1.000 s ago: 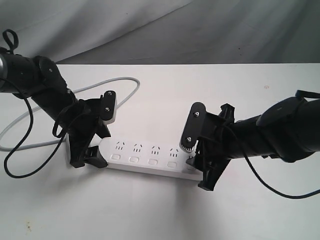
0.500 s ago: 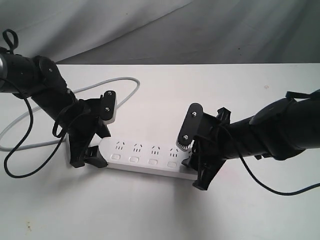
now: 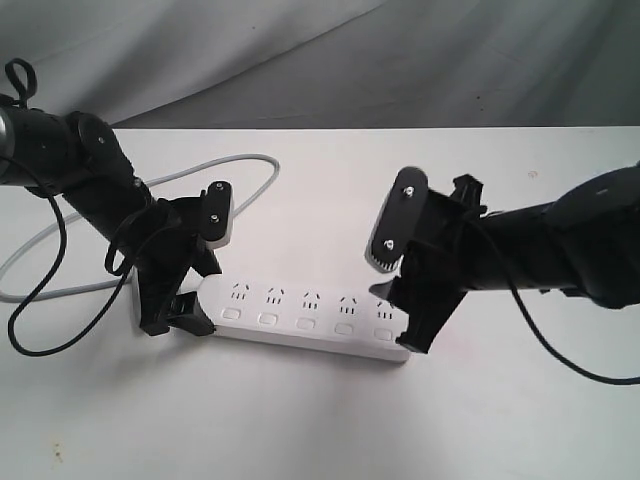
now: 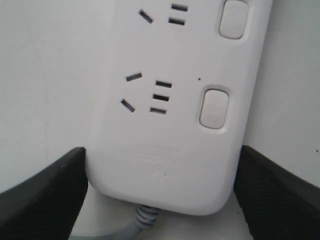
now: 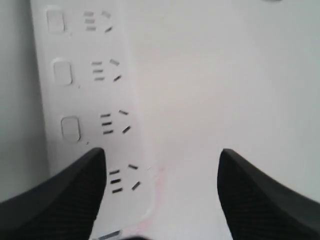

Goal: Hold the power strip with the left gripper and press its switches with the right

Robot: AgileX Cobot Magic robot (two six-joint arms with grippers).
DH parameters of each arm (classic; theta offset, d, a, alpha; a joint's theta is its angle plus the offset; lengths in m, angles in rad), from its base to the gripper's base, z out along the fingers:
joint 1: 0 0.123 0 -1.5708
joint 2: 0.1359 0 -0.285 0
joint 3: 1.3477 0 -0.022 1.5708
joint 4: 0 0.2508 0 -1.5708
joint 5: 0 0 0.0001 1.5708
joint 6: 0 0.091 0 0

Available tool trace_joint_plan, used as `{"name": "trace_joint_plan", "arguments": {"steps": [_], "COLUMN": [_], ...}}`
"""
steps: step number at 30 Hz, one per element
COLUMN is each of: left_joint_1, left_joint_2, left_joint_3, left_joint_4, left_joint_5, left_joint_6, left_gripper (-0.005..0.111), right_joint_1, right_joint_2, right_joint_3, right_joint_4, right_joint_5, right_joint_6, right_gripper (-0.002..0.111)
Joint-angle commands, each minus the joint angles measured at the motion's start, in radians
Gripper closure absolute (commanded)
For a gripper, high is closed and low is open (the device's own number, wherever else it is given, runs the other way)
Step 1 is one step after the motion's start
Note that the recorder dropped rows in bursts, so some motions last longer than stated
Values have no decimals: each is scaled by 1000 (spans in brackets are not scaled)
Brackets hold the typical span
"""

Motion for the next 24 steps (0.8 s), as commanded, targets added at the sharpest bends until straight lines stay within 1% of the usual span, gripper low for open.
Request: {"name": "trace_joint_plan", "arguments": {"steps": [1, 3, 5, 6, 9, 10, 11, 12, 13, 14, 17, 18, 19, 24], "left_joint_1": [1, 1, 1, 1, 1, 1, 1, 1, 1, 1, 1, 1, 1, 1], "left_joint_2": [1, 1, 1, 1, 1, 1, 1, 1, 1, 1, 1, 1, 1, 1], "left_joint_3": [-5, -5, -5, -5, -5, -5, -5, -5, -5, -5, -5, -5, -5, -5], "left_joint_4": [-5, -5, -5, -5, -5, -5, -5, -5, -5, -5, -5, -5, -5, -5], "left_joint_5": [7, 7, 7, 7, 7, 7, 7, 7, 7, 7, 7, 7, 7, 7], "left_joint_6": [-2, -2, -2, -2, -2, -2, -2, -4, -4, -4, -4, -4, -4, -1], "left_gripper": [57, 57, 57, 57, 57, 57, 57, 57, 57, 57, 57, 57, 57, 57], "right_joint_1": [-2, -2, -2, -2, -2, -2, -2, -2, -2, -2, -2, -2, -2, -2], "right_joint_2": [-135, -186, -244, -312, -424, -507, -555, -657, -708, -808, -949, -1003, -1030, -1048], "right_joint_3": [7, 29, 65, 105, 187, 240, 270, 328, 355, 398, 453, 466, 469, 469], "right_joint_4": [51, 80, 106, 145, 205, 245, 267, 316, 337, 363, 387, 430, 465, 466], "right_joint_5": [-1, -3, -3, -3, -3, -4, -7, -7, -7, -12, -44, -54, -54, -54], "right_joint_6": [-4, -4, -4, -4, -4, -4, -4, -4, -4, -4, -4, -2, -2, -2], "right_gripper": [48, 51, 57, 67, 82, 92, 96, 105, 108, 108, 108, 108, 108, 108]}}
